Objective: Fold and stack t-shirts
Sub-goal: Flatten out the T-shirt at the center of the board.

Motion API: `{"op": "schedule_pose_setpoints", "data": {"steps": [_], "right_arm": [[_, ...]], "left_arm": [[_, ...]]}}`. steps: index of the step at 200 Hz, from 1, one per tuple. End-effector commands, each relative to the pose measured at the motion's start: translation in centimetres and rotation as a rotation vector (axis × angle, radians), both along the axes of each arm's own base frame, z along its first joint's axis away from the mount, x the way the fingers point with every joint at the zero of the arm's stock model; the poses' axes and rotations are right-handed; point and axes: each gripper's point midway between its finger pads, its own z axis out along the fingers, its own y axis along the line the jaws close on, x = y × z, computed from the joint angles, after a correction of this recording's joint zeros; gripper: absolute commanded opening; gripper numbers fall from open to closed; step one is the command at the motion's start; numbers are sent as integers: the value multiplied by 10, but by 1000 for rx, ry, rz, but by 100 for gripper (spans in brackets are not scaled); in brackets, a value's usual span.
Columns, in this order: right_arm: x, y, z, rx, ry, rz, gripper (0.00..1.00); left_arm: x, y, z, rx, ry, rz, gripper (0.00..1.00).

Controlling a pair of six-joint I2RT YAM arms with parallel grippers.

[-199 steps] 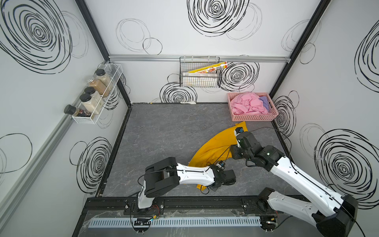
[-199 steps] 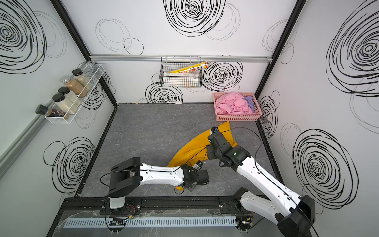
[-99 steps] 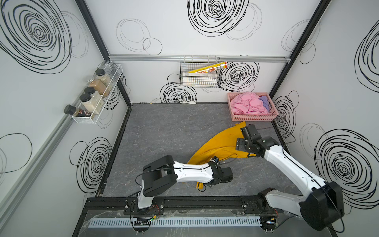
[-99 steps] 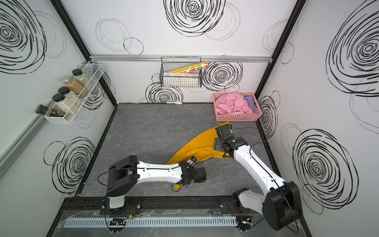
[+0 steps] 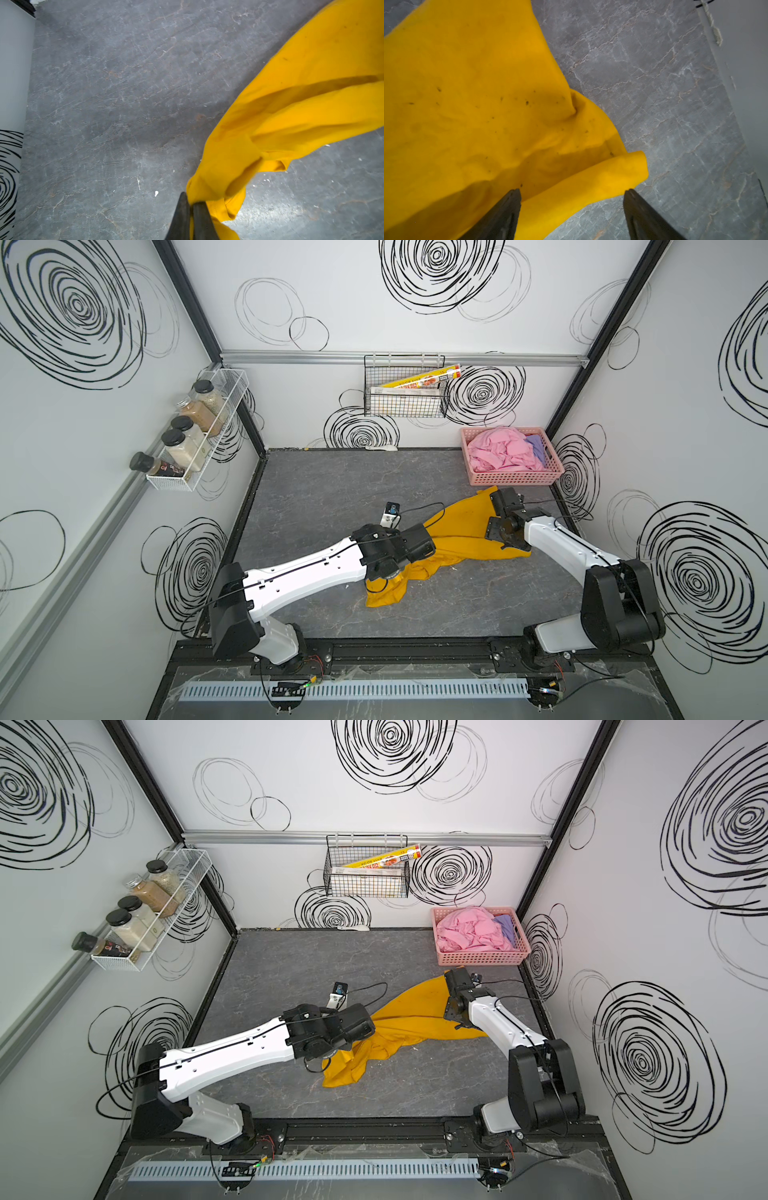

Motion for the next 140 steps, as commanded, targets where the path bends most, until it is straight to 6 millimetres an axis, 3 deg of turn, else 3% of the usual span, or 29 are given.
{"op": "schedule_pose_setpoints", "data": {"steps": [1, 39, 67, 89, 117, 128, 140], "right_arm": [[6, -3, -1, 10, -10, -27, 84], [5, -25, 5, -5, -24, -94, 85], [10, -25, 11, 18, -42, -76, 85], [1, -14, -7, 80, 20, -59, 82], [-13, 20, -36, 275, 73, -7, 66], [-17, 36, -39, 354, 77, 30, 58], [-23, 48, -36, 376, 87, 62, 57]], "left_arm": [[10, 33, 12, 15, -46, 86, 0], [29, 64, 39, -48, -142, 187, 0], [39, 65, 56, -124, -195, 166, 0], [43, 66, 45, -109, -155, 167, 0], [44, 61, 32, -105, -124, 155, 0], [45, 60, 26, -106, -116, 150, 0], [45, 61, 19, -102, -99, 151, 0]]}}
